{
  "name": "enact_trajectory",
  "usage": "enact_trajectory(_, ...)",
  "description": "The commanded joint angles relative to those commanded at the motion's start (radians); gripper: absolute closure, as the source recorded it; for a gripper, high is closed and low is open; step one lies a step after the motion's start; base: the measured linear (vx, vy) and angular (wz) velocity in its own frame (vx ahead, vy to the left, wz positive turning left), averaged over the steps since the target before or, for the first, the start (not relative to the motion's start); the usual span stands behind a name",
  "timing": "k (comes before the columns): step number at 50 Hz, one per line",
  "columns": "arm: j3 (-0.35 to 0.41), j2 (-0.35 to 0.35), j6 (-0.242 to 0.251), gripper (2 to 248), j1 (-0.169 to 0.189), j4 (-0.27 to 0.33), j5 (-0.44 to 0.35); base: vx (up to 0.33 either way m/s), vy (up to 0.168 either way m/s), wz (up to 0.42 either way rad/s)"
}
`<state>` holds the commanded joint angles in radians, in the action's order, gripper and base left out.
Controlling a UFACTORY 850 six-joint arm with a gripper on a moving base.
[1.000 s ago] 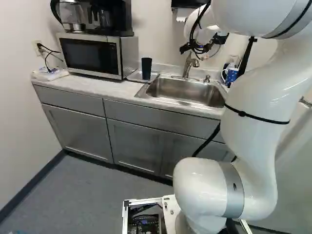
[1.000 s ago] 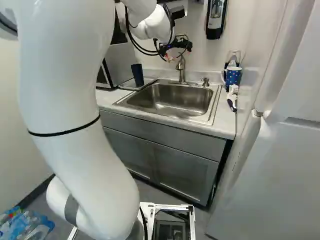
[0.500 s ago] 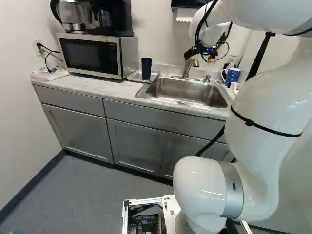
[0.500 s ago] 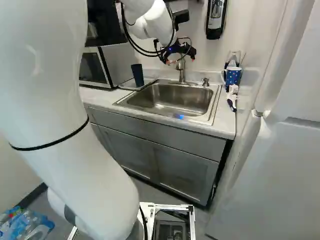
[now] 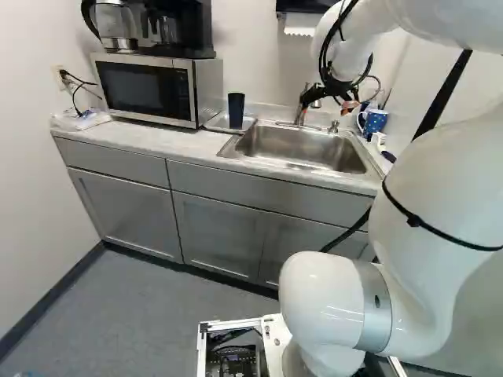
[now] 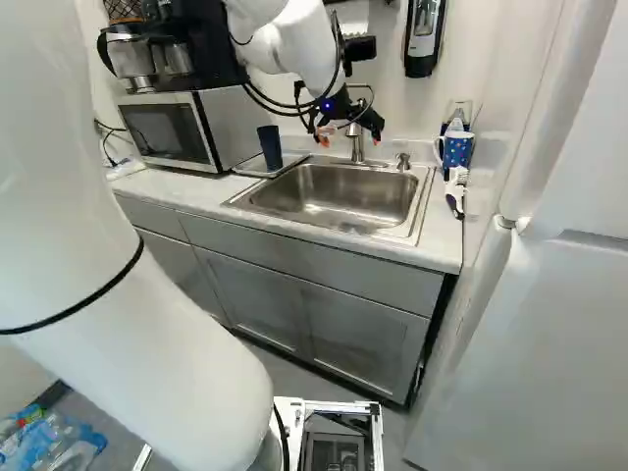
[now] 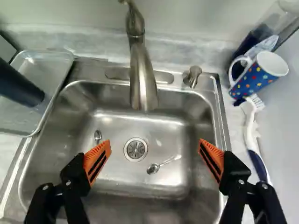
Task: Rinse the cup and place it in the tray
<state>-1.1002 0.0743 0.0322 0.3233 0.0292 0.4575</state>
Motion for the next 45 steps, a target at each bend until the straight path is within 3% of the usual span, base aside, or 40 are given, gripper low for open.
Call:
enact_trajectory(11,0.050,0.053,0.000,3,0.011,-0.008,0.031,0.000,0.000,0.000)
enact_trajectory(45,0.050,0.053,0.000,3,0.011,-0.008,0.031,0.000,0.000,0.000)
